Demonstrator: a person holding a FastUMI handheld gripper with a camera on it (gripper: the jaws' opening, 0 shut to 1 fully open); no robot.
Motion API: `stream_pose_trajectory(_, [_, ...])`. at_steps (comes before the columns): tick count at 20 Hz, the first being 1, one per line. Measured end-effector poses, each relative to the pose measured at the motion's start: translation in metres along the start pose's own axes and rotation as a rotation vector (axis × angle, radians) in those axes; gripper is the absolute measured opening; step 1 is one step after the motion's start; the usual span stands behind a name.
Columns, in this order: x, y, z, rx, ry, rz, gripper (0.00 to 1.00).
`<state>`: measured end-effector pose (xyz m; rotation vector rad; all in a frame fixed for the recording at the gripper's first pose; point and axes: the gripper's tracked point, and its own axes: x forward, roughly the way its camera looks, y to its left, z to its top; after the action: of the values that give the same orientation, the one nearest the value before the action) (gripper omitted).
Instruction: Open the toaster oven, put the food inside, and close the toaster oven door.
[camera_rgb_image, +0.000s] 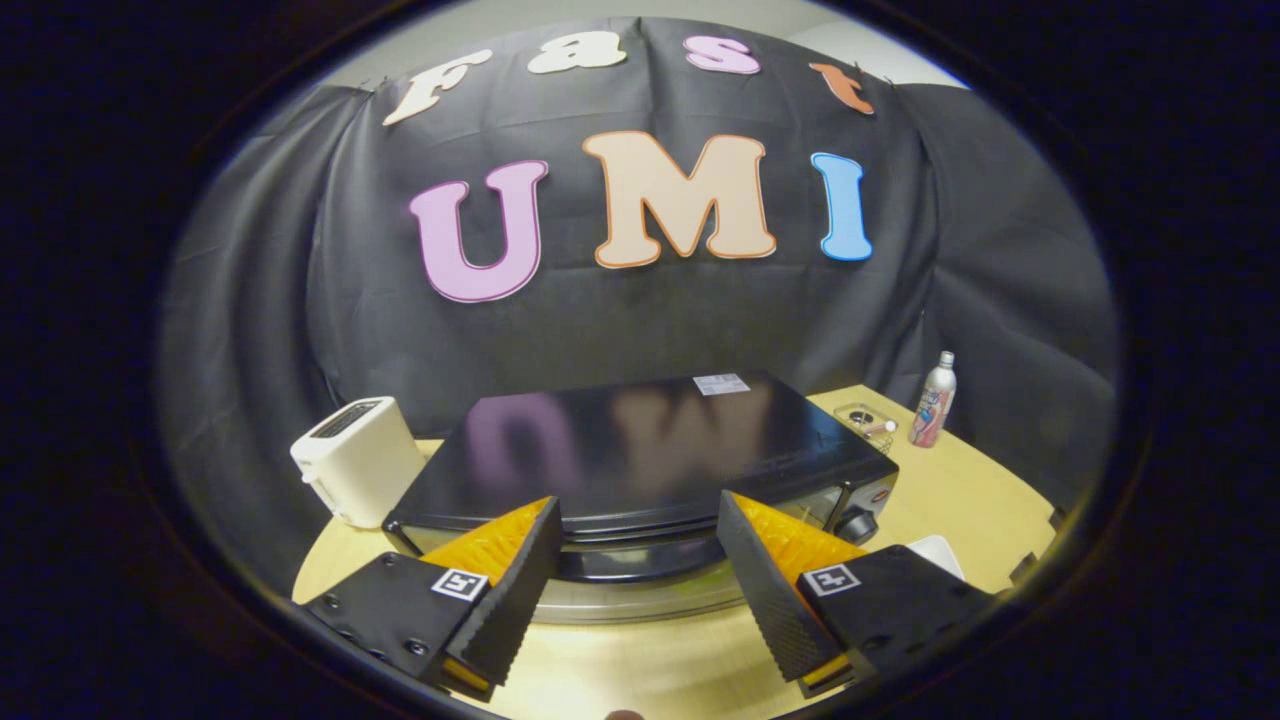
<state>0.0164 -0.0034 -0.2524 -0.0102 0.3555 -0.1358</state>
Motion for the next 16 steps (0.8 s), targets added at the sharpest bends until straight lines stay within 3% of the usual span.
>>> stream_pose_trajectory(4, [-0.011, 0.005, 0.017, 0.040, -0.026, 0.017, 0.99])
stream_pose_trajectory(8, [-0.029, 0.010, 0.054, -0.004, -0.074, 0.023, 0.99])
stream_pose_trajectory(16, [-0.078, 0.024, 0.175, -0.062, -0.202, 0.028, 0.99])
